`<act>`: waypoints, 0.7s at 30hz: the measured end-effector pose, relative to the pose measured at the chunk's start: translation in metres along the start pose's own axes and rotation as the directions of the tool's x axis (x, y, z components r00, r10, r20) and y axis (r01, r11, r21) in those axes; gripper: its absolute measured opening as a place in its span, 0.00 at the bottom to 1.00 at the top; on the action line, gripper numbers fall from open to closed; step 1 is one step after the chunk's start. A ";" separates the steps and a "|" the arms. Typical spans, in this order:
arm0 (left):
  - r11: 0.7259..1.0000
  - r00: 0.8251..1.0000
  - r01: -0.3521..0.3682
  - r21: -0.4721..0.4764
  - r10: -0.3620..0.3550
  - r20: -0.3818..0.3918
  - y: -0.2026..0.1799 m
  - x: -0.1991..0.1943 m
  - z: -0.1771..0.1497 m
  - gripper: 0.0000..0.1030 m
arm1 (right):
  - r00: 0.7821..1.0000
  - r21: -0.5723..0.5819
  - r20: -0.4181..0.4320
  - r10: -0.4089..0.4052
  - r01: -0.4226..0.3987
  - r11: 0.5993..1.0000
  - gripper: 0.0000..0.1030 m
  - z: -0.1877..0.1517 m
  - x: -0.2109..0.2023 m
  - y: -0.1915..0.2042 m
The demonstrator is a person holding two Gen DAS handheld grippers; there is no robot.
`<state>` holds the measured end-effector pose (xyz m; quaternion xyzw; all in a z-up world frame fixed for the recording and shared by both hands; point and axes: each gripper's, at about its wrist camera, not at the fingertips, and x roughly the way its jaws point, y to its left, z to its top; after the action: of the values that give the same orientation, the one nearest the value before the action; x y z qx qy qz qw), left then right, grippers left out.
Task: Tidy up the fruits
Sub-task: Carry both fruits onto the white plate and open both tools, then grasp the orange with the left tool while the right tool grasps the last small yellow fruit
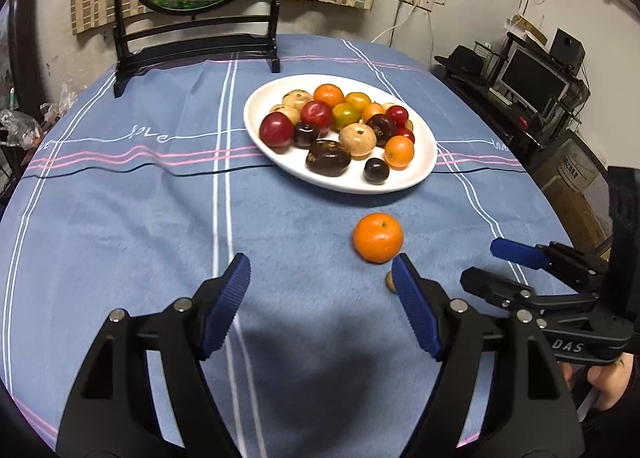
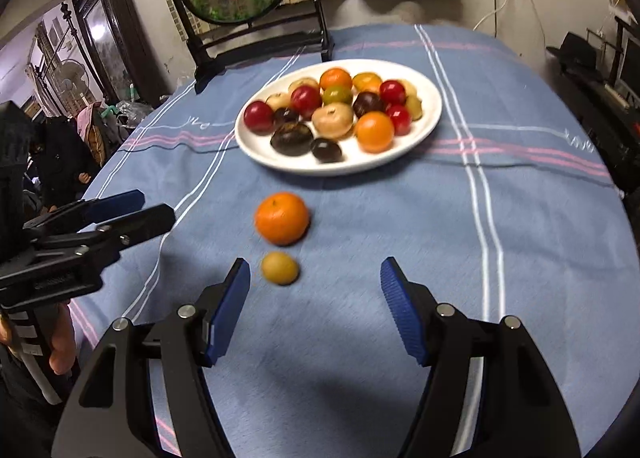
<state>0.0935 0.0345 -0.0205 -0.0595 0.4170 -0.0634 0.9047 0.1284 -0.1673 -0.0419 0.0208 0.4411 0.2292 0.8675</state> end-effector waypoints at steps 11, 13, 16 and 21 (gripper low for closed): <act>0.999 1.000 0.007 -0.034 -0.007 -0.007 0.018 -0.009 -0.012 0.74 | 0.998 -0.044 -0.066 0.009 -0.012 0.999 0.66 -0.005 0.034 0.023; 0.999 1.000 0.010 -0.042 -0.010 -0.008 0.021 -0.009 -0.014 0.74 | 0.997 -0.066 -0.079 -0.002 -0.003 0.998 0.66 -0.004 0.046 0.029; 0.998 1.000 0.008 -0.060 -0.009 -0.013 0.028 -0.010 -0.016 0.75 | 0.996 -0.110 -0.091 -0.022 0.012 0.994 0.66 -0.003 0.058 0.037; 0.996 1.000 0.018 -0.090 -0.019 -0.011 0.037 -0.010 -0.015 0.75 | 0.993 -0.143 -0.080 -0.085 0.073 0.987 0.51 -0.005 0.069 0.040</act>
<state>0.0779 0.0718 -0.0281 -0.1037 0.4241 -0.0534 0.8981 0.1444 -0.1033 -0.0875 -0.0676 0.4613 0.2256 0.8554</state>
